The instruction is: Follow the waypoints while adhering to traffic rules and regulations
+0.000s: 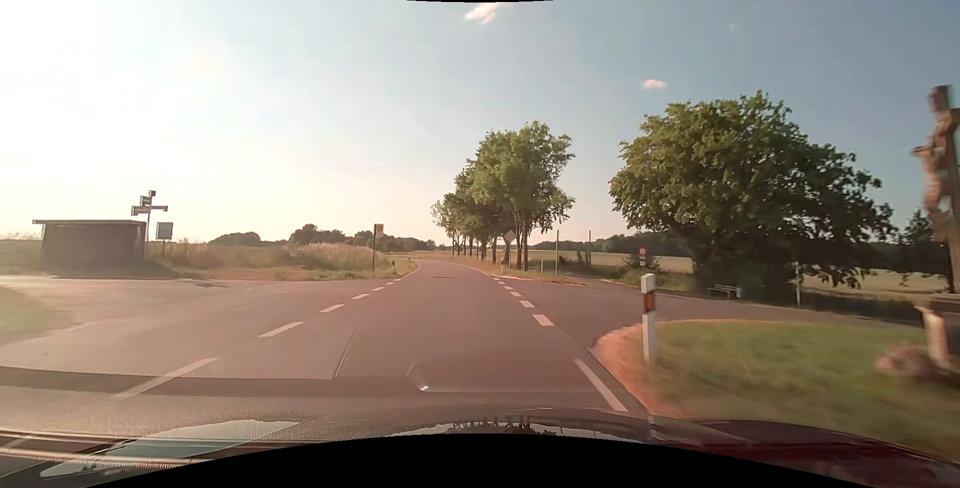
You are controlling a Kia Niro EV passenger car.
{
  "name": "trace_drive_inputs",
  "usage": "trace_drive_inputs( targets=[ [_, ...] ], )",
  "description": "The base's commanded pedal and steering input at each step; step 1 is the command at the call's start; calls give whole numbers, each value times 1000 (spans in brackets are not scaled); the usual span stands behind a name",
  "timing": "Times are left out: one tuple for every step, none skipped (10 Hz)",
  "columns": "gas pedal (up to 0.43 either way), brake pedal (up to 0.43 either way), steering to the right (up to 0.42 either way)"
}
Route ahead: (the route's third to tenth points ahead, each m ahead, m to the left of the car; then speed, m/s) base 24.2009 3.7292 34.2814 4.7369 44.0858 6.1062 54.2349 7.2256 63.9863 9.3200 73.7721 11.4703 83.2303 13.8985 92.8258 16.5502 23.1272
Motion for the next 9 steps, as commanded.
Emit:
trace_drive_inputs(
  targets=[
    [268,0,-17],
    [268,0,-18],
    [268,0,-19],
    [268,0,-20],
    [260,0,-20],
    [260,0,-20],
    [260,0,-20],
    [260,0,-20],
    [260,0,-20]
  ],
)
